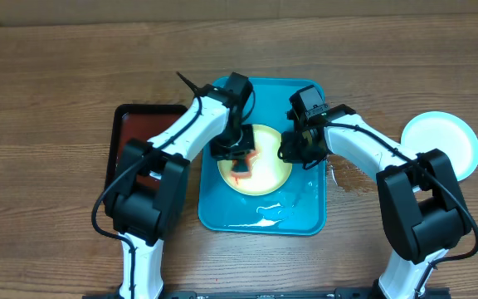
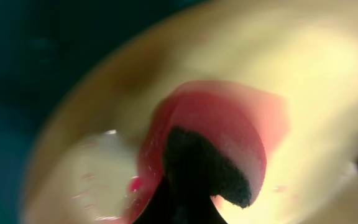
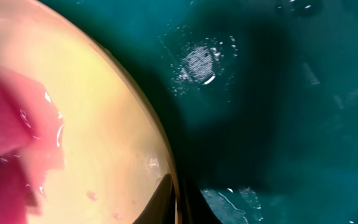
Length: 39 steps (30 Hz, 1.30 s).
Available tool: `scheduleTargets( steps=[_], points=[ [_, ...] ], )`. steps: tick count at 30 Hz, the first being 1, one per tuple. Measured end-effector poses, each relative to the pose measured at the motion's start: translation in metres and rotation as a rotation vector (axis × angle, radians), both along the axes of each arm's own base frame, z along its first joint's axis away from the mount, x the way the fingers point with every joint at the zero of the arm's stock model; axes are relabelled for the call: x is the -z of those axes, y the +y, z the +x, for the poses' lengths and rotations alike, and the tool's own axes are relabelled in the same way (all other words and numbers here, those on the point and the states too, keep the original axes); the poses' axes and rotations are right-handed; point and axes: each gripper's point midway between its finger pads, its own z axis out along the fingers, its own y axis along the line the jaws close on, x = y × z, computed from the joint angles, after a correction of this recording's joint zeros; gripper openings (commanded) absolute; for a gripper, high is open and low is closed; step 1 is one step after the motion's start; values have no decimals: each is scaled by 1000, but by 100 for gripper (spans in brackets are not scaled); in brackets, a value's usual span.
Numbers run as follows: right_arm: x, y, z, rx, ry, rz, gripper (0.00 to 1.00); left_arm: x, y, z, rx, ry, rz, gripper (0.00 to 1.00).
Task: Clean dirty plates on tray and stack at the side
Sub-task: 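Scrub the yellow plate with the sponge while the right gripper holds it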
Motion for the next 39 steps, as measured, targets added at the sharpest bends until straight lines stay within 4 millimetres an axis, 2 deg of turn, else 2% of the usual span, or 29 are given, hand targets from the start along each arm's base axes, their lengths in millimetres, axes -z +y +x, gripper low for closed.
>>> scheduleTargets(
  steps=[3,5,10,15,20,26,30,33,39],
  points=[
    [0,3,-1,-4,2,10,4,1,20,6,-16,-16,70,4],
    [0,3,-1,-4,3,12,4,1,26,10,-3,-35,99,4],
    [0,3,-1,-5,4,13,4,2,23,11,68,-64,121,4],
    [0,3,-1,-5,4,13,4,1,7,14,147,-96,70,4],
    [0,3,-1,-4,4,14,4,-4,-26,20,262,-153,-75,4],
    [0,2,-1,17,8,12,4,-11,-60,8,387,-162,-213,4],
    [0,1,1,69,13,10,4,-13,-74,5,357,-147,-265,4],
    [0,-2,5,127,17,16,4,-13,-76,4,287,-119,-274,4],
    [0,-24,16,280,40,27,4,-12,-83,1,177,-86,-267,4]
  ],
)
